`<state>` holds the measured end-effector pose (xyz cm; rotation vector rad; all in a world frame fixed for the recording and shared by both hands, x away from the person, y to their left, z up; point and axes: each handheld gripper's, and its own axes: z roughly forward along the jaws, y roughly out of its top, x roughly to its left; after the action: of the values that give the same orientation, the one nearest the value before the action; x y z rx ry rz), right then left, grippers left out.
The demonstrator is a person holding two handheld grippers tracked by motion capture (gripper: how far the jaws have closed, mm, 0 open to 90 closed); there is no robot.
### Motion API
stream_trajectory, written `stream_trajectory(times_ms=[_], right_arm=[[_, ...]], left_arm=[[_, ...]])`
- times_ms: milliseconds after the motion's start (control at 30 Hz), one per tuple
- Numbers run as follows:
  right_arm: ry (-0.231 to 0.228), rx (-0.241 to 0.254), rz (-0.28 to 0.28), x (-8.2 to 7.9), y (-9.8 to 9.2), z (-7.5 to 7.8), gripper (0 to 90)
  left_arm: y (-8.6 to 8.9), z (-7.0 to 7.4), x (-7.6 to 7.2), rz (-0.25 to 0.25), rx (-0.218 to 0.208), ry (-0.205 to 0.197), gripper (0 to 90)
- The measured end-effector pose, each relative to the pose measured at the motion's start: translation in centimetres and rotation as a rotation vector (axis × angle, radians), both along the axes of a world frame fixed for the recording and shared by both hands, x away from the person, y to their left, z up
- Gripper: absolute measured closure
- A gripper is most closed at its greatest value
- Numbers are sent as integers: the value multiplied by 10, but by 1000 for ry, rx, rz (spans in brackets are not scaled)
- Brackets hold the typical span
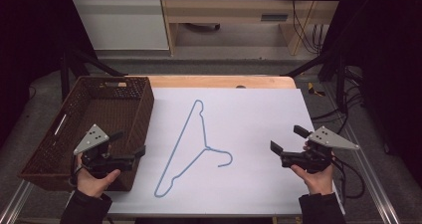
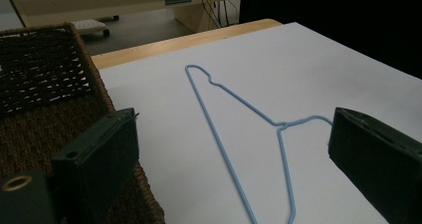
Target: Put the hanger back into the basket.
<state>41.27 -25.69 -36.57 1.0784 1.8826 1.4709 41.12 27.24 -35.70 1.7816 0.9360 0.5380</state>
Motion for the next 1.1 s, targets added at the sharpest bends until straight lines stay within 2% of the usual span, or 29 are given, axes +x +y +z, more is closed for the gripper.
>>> stream_trajectory(times_ms=[233,367,767,867,1100], right_arm=[[1,-9,-4,0,0,0,33],[4,-10,-6,1,2,-1,35],[12,-28,1,2,7,-3,34],[17,-29,2,2,8,-3,35],[22,-37,5,3,12,-5,33]], left_arm=[[-7,0,0,-12,-1,4,70],[-16,-1,1,-29,14,10,76],[-53,-8,5,-102,65,46,86],[-64,-9,5,-126,89,54,91],[-83,-15,11,-160,125,88,100]])
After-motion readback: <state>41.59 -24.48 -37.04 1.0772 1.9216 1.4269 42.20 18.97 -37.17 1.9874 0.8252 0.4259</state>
